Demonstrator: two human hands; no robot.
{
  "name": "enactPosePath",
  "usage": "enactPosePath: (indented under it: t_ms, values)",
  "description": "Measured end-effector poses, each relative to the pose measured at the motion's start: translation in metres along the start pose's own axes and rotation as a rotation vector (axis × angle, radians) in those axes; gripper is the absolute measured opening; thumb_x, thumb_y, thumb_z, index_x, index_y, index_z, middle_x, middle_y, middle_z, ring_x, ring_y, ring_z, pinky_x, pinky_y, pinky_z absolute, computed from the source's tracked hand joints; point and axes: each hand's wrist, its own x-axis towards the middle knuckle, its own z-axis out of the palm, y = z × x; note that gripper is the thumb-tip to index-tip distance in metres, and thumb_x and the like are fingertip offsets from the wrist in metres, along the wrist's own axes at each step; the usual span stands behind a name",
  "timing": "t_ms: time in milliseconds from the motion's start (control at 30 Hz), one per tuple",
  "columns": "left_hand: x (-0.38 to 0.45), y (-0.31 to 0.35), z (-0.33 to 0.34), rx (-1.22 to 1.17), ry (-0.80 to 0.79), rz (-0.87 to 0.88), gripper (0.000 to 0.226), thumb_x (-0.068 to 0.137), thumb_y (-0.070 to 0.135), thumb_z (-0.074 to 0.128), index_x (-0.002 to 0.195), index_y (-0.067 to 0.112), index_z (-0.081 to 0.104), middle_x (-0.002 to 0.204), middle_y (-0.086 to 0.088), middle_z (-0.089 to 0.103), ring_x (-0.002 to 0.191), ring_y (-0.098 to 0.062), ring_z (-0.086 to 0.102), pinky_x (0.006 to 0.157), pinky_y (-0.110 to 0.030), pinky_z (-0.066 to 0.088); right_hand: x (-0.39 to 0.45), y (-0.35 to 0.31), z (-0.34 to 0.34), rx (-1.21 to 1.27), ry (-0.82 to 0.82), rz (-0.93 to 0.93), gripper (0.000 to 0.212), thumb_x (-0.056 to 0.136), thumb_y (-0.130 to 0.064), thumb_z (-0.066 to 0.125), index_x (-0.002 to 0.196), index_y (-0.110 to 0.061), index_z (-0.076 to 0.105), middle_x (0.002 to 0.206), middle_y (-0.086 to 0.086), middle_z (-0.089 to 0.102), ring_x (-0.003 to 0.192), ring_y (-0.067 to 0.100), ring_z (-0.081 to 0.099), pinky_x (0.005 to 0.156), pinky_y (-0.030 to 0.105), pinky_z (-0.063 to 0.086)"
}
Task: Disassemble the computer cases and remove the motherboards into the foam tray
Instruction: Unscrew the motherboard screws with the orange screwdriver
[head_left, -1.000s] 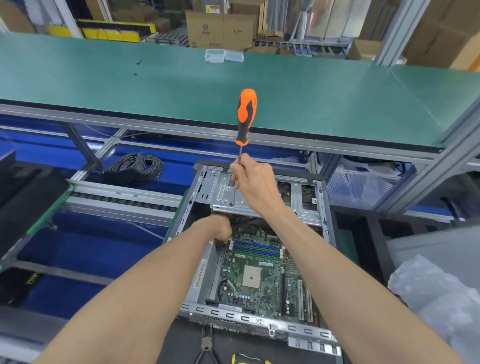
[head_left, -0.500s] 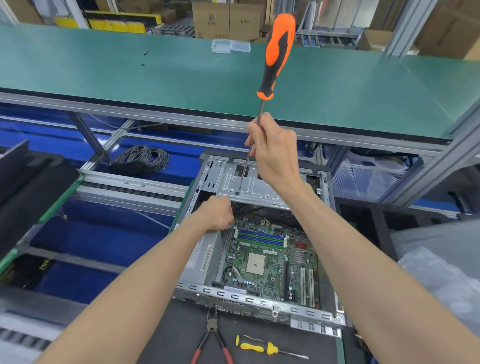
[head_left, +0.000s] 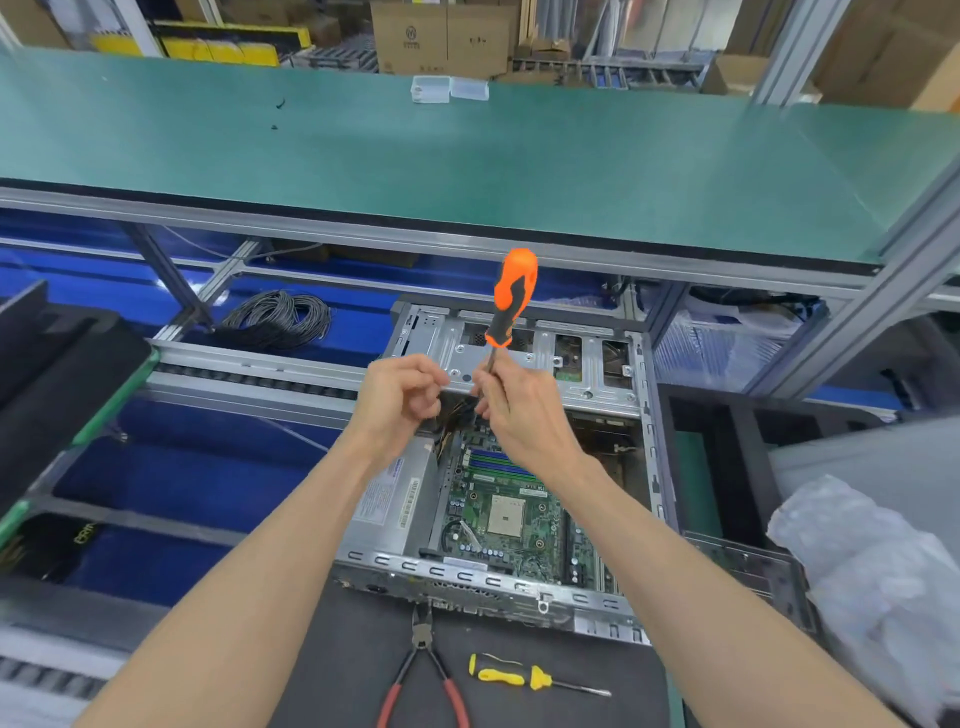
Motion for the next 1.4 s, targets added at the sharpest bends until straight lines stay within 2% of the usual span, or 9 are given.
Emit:
enactPosePath:
  t_ms: [100, 233, 333, 433, 500, 700, 1133, 1333, 1400]
  values:
    - [-0.004, -0.004, 0.002, -0.429, -0.019, -0.086, 0.024, 0.072, 0.004, 0.038, 0.051, 0.011, 0.049, 0.046, 0.002, 0.03, 0.041, -0.008, 0.02, 0.032, -0.019, 0.018, -0.006, 0.004, 0.011, 0.024, -0.015, 0.026, 0.018, 0.105, -0.014, 0.045, 0.099, 0.0, 0.056, 0.077, 0.013, 0.068, 0.063, 0.033, 0.065, 0.065, 0.05, 0.053]
    - [-0.001, -0.01, 0.0, -0.578, 0.027, -0.144, 0.027, 0.079, 0.018, 0.045, 0.054, 0.011, 0.05, 0.045, 0.003, 0.028, 0.04, -0.008, 0.018, 0.032, -0.02, 0.015, -0.009, 0.006, 0.021, 0.008, -0.033, 0.04, 0.017, 0.104, -0.013, 0.045, 0.101, 0.0, 0.056, 0.075, 0.014, 0.069, 0.063, 0.032, 0.065, 0.065, 0.049, 0.053]
    - [0.004, -0.011, -0.001, -0.365, 0.051, -0.093, 0.022, 0.088, 0.019, 0.058, 0.072, 0.009, 0.069, 0.044, 0.008, 0.026, 0.038, -0.007, 0.017, 0.033, -0.02, 0.016, -0.007, 0.007, 0.026, 0.008, -0.041, 0.057, 0.017, 0.105, -0.014, 0.045, 0.101, -0.001, 0.056, 0.076, 0.012, 0.069, 0.065, 0.031, 0.065, 0.067, 0.05, 0.053]
    - [0.004, -0.009, 0.001, -0.168, -0.051, -0.006, 0.021, 0.084, 0.023, 0.073, 0.102, 0.012, 0.078, 0.045, 0.011, 0.03, 0.037, -0.006, 0.021, 0.034, -0.018, 0.022, -0.006, 0.008, 0.029, 0.013, -0.046, 0.062, 0.016, 0.104, -0.015, 0.045, 0.102, -0.003, 0.055, 0.072, 0.015, 0.067, 0.063, 0.033, 0.064, 0.065, 0.05, 0.052]
    - [0.004, -0.009, 0.003, -0.114, -0.096, 0.017, 0.03, 0.076, 0.027, 0.081, 0.102, 0.012, 0.079, 0.046, 0.009, 0.036, 0.037, -0.005, 0.023, 0.034, -0.017, 0.024, -0.006, 0.008, 0.03, 0.006, -0.047, 0.051, 0.016, 0.104, -0.015, 0.045, 0.107, -0.003, 0.055, 0.07, 0.017, 0.065, 0.061, 0.036, 0.062, 0.062, 0.052, 0.051]
    - [0.003, -0.008, 0.009, -0.02, -0.14, 0.111, 0.014, 0.079, 0.019, 0.075, 0.089, 0.009, 0.08, 0.047, 0.002, 0.047, 0.036, -0.007, 0.028, 0.036, -0.016, 0.026, -0.006, 0.005, 0.029, -0.023, -0.026, 0.011, 0.027, 0.104, -0.012, 0.043, 0.124, 0.001, 0.055, 0.067, 0.018, 0.064, 0.058, 0.037, 0.06, 0.058, 0.052, 0.05]
    - [0.004, -0.006, 0.01, -0.037, -0.119, 0.113, 0.012, 0.079, 0.016, 0.073, 0.087, 0.008, 0.078, 0.048, 0.001, 0.048, 0.037, -0.006, 0.026, 0.035, -0.017, 0.024, -0.004, 0.004, 0.031, -0.028, -0.014, 0.006, 0.028, 0.104, -0.014, 0.044, 0.127, -0.005, 0.056, 0.066, 0.015, 0.064, 0.057, 0.037, 0.06, 0.058, 0.05, 0.05]
    - [0.003, -0.001, 0.002, 0.168, -0.148, 0.221, 0.029, 0.086, 0.022, 0.069, 0.108, 0.004, 0.074, 0.049, 0.008, 0.046, 0.042, -0.008, 0.025, 0.04, -0.019, 0.023, -0.002, 0.006, 0.028, 0.015, -0.006, 0.061, 0.025, 0.101, -0.02, 0.056, 0.095, 0.002, 0.065, 0.064, 0.018, 0.065, 0.06, 0.038, 0.063, 0.062, 0.048, 0.052]
    - [0.002, 0.001, 0.003, 0.24, -0.165, 0.271, 0.026, 0.091, 0.017, 0.067, 0.112, 0.001, 0.073, 0.05, 0.015, 0.048, 0.042, -0.003, 0.034, 0.042, -0.014, 0.03, -0.002, 0.005, 0.028, -0.003, -0.009, 0.054, 0.025, 0.1, -0.017, 0.057, 0.09, 0.004, 0.065, 0.064, 0.018, 0.066, 0.06, 0.038, 0.064, 0.062, 0.048, 0.052]
